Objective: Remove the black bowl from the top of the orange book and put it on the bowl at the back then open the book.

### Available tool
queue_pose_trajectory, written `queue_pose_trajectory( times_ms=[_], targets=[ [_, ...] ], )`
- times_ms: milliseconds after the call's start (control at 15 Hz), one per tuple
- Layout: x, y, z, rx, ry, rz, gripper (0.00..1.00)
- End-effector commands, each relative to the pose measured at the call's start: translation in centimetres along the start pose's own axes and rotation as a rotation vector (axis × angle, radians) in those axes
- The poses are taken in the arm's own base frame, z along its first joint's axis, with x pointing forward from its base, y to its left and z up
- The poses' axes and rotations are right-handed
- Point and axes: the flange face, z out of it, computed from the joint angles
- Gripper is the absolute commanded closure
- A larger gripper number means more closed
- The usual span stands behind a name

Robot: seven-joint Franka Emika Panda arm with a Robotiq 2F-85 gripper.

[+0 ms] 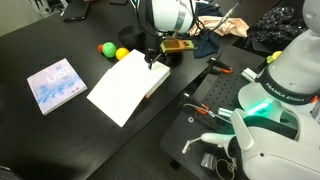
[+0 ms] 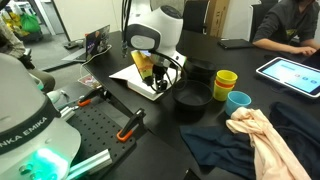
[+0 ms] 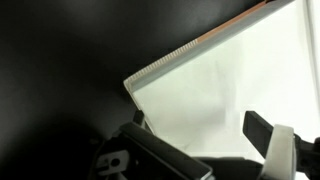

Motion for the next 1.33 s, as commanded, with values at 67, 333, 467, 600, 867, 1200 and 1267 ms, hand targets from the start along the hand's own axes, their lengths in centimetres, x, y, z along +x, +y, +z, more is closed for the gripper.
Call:
queue_pose_trajectory(
  times_ms=[67,333,467,600,867,1200,1267],
  targets=[
    [0.3,-0.4,-0.3,0.030,0.000,0.004,0.00],
    [0.3,-0.6,-1.2,0.033,-0.023,-0.004,0.00],
    [0.7,-0.9,-1.6,0.069,-0.027,0.016,0.00],
    [0.8,-1.3,-1.6,0.113,-0.036,0.041,0.00],
    [0.0,-1.8,-1.4,0.148,-0.059,0.064,0.00],
    [-0.1,-2.6,-1.5,0.195,-0.080,0.064,0.00],
    [0.0,-3.1,-1.6,0.211,-0.085,0.061,0.00]
  ],
)
